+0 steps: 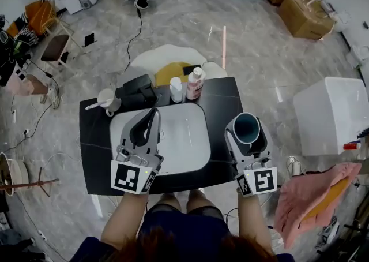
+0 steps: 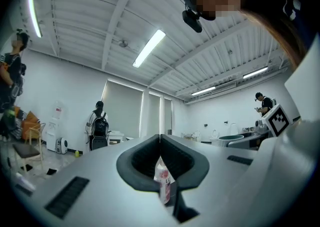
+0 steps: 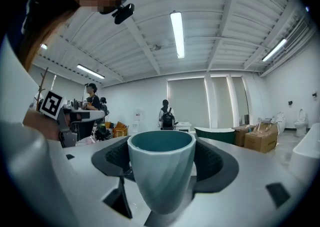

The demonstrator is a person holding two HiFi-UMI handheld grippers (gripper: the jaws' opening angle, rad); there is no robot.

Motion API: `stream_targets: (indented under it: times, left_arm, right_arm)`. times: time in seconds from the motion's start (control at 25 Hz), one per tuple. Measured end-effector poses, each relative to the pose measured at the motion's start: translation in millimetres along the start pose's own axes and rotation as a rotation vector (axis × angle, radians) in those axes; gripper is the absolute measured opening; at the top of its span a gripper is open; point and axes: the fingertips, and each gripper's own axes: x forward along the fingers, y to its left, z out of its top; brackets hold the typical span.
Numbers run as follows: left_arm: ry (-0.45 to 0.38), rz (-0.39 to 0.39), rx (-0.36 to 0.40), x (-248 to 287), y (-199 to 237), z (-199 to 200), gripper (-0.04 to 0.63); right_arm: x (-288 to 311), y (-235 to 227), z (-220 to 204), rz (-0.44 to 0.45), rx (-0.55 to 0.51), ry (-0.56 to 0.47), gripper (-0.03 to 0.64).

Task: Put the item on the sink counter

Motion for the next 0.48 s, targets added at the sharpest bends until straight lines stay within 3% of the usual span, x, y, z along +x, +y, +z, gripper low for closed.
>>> stream_targets:
  times: [0.16, 0.48]
  left_arm:
    - [0.004, 0.02, -0.048, 9.1, 3.1, -16.7, 0.021]
    - [0.037, 0.054, -0.065, 14.1, 14.4, -43.0, 0.021]
  right_arm:
    - [25.3, -5.5, -43.4, 0.029, -0.027, 0.019, 0.396]
    - [62.9, -8.6, -124.0, 0.066, -0.007, 0.073, 0.399]
